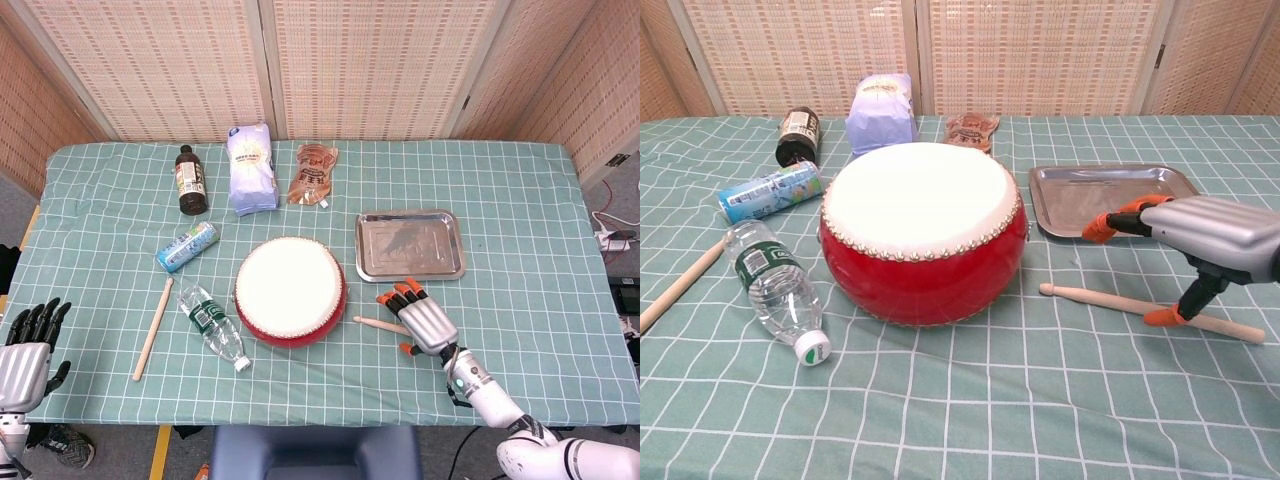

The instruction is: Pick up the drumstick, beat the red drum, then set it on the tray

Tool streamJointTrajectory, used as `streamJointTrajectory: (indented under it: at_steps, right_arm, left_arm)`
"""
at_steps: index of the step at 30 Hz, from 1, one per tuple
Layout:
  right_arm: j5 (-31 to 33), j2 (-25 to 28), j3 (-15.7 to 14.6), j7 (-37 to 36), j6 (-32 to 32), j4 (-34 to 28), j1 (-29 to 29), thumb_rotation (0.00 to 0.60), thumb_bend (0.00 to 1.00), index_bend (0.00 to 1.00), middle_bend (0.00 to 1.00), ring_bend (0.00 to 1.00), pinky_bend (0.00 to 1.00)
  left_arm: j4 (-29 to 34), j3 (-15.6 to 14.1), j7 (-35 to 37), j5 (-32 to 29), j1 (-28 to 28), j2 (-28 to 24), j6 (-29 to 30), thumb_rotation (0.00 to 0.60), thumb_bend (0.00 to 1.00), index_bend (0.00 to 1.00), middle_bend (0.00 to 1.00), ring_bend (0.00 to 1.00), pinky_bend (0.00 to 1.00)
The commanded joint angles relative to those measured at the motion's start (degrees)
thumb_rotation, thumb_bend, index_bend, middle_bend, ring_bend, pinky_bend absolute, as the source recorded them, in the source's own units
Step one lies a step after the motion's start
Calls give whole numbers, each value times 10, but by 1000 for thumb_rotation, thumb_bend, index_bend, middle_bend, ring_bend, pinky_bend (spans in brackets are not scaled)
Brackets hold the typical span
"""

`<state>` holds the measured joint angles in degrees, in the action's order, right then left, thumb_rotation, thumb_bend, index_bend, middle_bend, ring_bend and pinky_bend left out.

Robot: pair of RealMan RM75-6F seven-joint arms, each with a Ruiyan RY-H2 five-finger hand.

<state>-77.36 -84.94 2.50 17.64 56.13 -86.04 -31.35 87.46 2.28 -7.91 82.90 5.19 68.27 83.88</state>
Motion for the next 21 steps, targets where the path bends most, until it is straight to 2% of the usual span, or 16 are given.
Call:
streamJointTrajectory:
  at_steps: [1, 6, 13, 21]
  right_arm:
    - [33, -25, 17, 22, -5, 11, -5, 600, 185, 285, 176, 0, 0]
    - [53, -39, 25, 29, -19, 16, -14, 600, 256, 362, 176, 0, 0]
    - [80, -57, 29, 58, -25, 22, -23, 600, 281, 465, 176, 0, 0]
    - [94, -70, 23, 76, -23, 41, -25, 600, 298, 463, 177, 0, 0]
  left_arm:
    - [-2, -1, 2, 0, -2, 0, 1, 600, 270, 0, 0, 0, 22]
    - [-5, -2, 5, 0, -4, 0, 2, 600, 270, 0, 0, 0, 22]
    - [-13, -3, 14, -2, -6, 2, 1, 600, 271, 0, 0, 0, 22]
    - [-20, -4, 20, -1, -6, 5, -3, 600, 272, 0, 0, 0, 22]
